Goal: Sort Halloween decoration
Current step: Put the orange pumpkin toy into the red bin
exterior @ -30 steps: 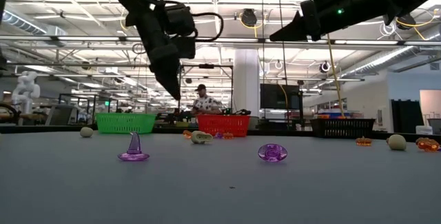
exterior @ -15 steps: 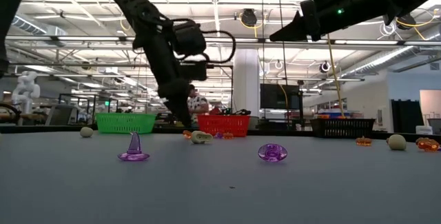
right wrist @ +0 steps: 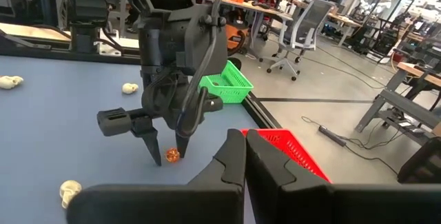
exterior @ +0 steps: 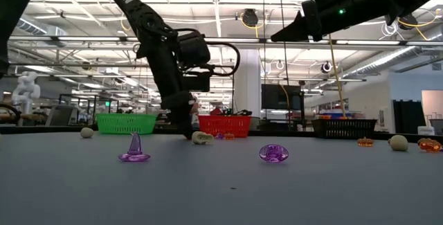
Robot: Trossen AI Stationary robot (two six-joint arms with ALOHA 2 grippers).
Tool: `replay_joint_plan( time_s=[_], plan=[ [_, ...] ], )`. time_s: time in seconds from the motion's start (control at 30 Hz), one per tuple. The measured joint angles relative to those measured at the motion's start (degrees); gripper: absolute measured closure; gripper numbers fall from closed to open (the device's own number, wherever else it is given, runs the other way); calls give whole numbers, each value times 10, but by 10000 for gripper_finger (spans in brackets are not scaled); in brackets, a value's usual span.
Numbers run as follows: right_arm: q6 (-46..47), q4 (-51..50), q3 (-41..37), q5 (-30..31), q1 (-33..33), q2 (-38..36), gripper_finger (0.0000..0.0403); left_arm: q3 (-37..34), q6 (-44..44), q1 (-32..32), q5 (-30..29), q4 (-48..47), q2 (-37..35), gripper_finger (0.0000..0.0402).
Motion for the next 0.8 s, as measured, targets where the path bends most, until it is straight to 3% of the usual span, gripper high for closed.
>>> replay_joint_plan(
  time_s=[0.33, 0.8],
  plan=[
    [0, 0, 0, 0, 0, 0, 403, 0, -3, 1, 3, -8, -3, 311],
    [0, 0, 0, 0, 0, 0, 403, 31, -39, 30, -22, -5, -31, 317]
  ],
)
